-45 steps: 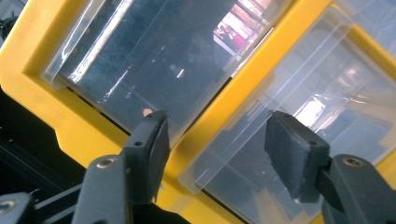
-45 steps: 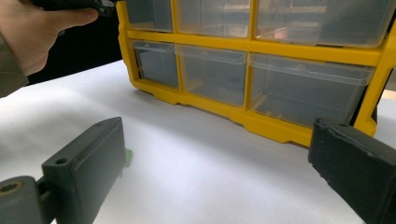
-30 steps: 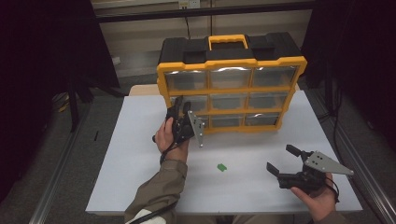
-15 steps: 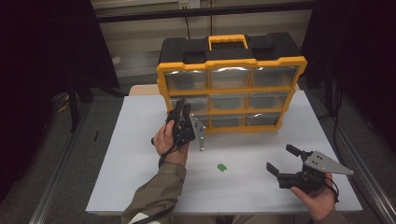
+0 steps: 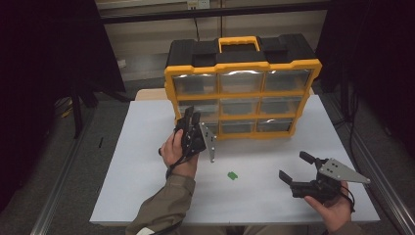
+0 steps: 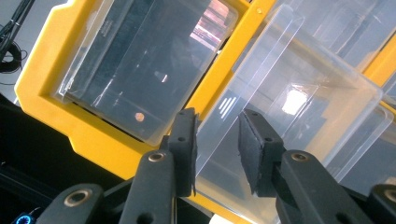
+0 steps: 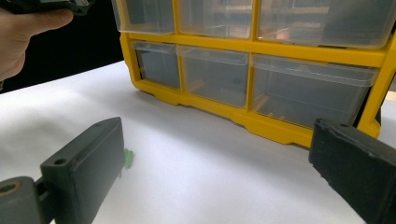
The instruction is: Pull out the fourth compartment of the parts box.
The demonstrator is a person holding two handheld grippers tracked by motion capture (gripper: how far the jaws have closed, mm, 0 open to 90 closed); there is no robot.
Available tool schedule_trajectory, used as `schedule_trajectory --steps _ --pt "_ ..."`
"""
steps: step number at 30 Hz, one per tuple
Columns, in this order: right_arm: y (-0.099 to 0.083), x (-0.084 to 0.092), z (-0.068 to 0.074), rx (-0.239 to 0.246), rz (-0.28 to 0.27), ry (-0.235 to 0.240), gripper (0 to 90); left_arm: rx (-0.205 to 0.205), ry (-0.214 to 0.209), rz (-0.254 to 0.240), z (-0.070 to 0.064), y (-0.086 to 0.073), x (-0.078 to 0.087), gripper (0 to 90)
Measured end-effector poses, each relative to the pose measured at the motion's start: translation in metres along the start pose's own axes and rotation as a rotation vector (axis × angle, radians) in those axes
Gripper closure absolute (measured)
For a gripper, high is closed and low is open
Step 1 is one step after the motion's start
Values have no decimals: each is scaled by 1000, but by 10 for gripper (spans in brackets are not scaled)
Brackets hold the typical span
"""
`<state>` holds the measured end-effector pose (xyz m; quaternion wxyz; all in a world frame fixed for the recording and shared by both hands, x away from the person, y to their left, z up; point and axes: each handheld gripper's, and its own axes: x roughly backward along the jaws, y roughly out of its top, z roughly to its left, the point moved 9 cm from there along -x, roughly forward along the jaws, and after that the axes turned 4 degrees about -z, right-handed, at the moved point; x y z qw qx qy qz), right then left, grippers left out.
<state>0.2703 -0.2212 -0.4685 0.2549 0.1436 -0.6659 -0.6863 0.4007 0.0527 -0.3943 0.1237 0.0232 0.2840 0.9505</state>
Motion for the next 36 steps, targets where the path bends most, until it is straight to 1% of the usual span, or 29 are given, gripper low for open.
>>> schedule_trajectory --steps 1,2,4,5,6,9,10,11,13,17,23,28,30,33,34,36 --pt "0 0 0 0 0 0 35 -7 2 3 1 0 1 679" --pt "0 0 0 0 0 1 35 -3 -1 -4 0 0 2 679" --pt "0 0 0 0 0 0 36 -4 1 -1 0 0 4 678" --pt "0 0 0 -1 -1 -2 36 -12 3 -4 1 0 4 678" --pt "0 0 0 -1 -1 -2 36 -5 4 -5 0 1 5 678" --pt "0 -1 0 -1 -2 -1 35 -8 4 -3 0 1 7 678" --pt "0 0 1 2 0 1 35 -1 4 -3 0 1 7 678" --pt "0 0 1 2 0 1 35 -8 8 -6 1 2 7 678" --pt "0 0 1 -1 0 2 36 -6 1 0 0 2 9 678" --pt "0 0 1 0 0 1 36 -9 7 4 0 2 12 678" --pt "0 -1 1 3 0 -1 36 2 9 -2 0 2 16 677" --pt "0 -1 1 2 -1 0 35 0 7 -8 0 2 19 677" --pt "0 -1 1 3 -1 0 36 -3 14 -8 0 3 20 677" --pt "0 -1 2 7 -3 5 36 -5 13 -13 -1 4 23 677" --pt "0 -1 2 5 -4 3 35 -13 16 -17 0 4 24 676" --pt "0 -1 2 10 0 4 36 -2 14 -16 0 3 25 676"
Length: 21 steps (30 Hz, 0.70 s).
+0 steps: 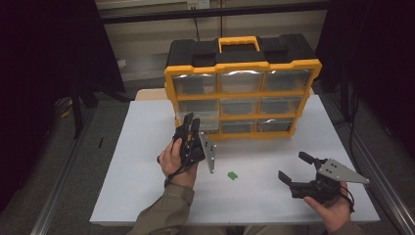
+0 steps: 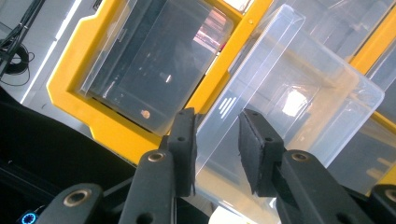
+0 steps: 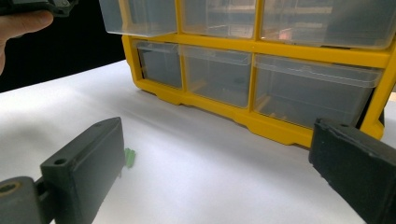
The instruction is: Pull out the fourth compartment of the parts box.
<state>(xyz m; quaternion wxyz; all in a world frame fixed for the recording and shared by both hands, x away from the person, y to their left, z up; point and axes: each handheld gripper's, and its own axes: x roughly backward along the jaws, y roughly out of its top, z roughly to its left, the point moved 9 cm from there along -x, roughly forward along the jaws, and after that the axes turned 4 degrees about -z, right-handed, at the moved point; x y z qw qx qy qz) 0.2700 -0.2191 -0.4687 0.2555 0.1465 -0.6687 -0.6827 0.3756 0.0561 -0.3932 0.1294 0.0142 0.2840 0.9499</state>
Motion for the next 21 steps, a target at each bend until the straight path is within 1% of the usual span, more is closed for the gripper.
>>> schedule_trajectory --steps 1,4,6,8,12,15,20,21 --pt "0 0 0 -1 3 2 36 0 -8 -2 0 0 1 675" --pt "0 0 1 0 4 5 35 -2 -4 2 0 0 3 675" --pt "0 0 1 -1 1 1 35 8 -3 -3 0 1 4 674" --pt "0 0 1 0 1 2 35 3 -4 -1 0 1 6 674" --pt "0 0 1 0 1 1 36 11 -4 -9 0 2 9 673" --pt "0 0 1 1 0 2 36 10 -10 -4 0 1 10 673" --pt "0 0 1 1 -1 1 36 2 -5 1 0 1 11 673" --pt "0 0 1 2 0 1 36 -1 -6 -5 -1 2 12 672"
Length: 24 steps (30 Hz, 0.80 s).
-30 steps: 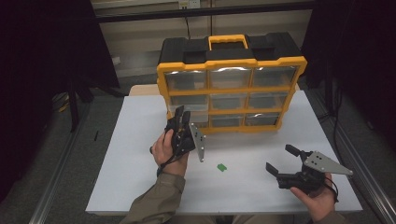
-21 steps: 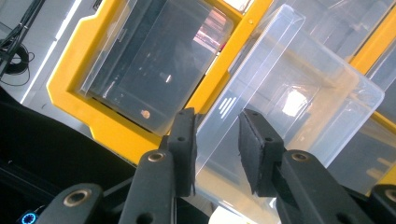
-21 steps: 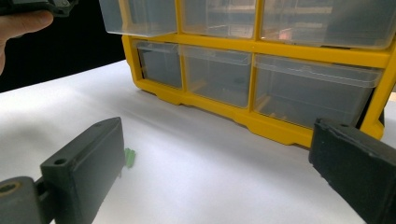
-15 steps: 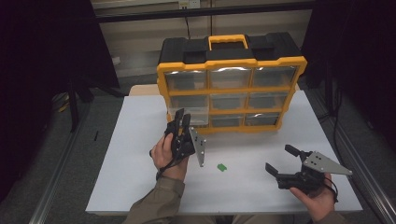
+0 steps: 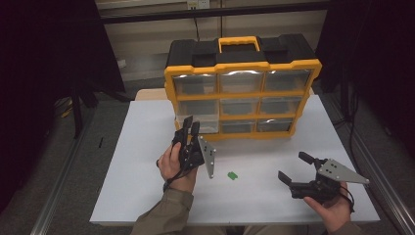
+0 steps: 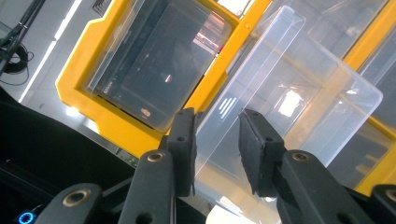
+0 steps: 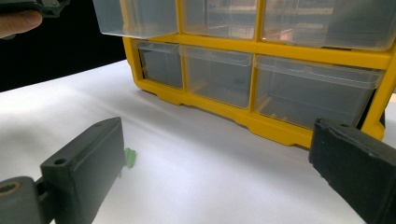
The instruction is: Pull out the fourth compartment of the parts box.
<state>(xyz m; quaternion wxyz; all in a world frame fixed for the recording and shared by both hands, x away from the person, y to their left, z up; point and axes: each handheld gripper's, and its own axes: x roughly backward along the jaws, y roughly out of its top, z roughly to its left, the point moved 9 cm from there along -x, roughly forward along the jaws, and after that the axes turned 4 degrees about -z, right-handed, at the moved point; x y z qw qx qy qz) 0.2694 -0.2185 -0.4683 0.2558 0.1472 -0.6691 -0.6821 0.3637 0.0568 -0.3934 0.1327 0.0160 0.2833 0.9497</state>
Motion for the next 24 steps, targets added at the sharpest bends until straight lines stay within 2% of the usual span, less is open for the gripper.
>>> schedule_trajectory --steps 5,9,24 --pt "0 -1 1 1 -1 5 36 -14 -5 -6 -1 -1 4 671" --pt "0 -1 1 5 1 3 35 -3 -8 -7 -2 -1 4 671" --pt "-1 -1 1 2 3 6 35 -11 -10 -9 -1 -1 9 670"
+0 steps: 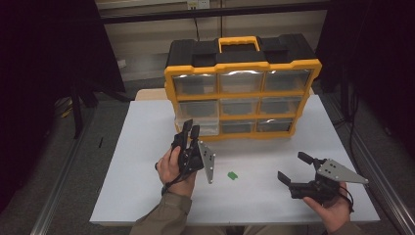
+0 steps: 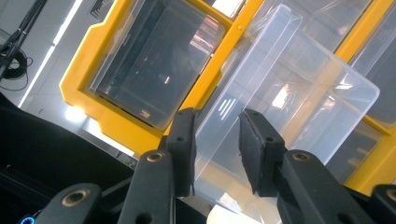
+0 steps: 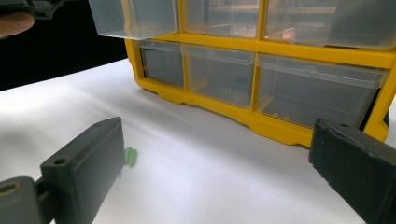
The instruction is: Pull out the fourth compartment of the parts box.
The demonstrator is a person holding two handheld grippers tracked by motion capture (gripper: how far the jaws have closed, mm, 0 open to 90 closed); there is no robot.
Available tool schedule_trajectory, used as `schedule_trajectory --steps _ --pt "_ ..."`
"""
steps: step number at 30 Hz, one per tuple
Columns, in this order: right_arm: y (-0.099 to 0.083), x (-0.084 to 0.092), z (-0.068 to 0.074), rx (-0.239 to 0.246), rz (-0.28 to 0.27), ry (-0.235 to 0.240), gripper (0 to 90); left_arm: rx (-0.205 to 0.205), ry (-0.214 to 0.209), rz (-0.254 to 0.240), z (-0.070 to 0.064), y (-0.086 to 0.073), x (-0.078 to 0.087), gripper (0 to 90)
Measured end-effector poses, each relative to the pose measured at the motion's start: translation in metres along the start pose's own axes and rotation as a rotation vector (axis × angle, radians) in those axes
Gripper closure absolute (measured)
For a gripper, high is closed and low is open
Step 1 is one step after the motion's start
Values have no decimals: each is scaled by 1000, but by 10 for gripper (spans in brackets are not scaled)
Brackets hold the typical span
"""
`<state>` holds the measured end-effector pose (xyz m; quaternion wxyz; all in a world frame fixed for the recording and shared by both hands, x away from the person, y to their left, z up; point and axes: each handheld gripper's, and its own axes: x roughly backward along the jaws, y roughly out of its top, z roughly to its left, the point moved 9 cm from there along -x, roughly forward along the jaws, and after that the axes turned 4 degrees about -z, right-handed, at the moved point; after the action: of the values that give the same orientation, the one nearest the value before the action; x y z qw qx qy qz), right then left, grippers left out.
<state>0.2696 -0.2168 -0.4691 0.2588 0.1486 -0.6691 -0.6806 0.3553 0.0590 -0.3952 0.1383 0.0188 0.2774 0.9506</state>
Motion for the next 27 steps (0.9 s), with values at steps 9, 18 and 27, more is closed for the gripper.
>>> schedule_trajectory --steps 9,18,27 --pt "0 0 0 -3 1 -1 36 -1 -3 -5 -1 0 3 670" --pt "0 0 1 -2 1 3 35 -13 2 -3 -1 1 5 669" --pt "-1 0 1 1 3 5 35 -10 1 0 -2 0 8 667"
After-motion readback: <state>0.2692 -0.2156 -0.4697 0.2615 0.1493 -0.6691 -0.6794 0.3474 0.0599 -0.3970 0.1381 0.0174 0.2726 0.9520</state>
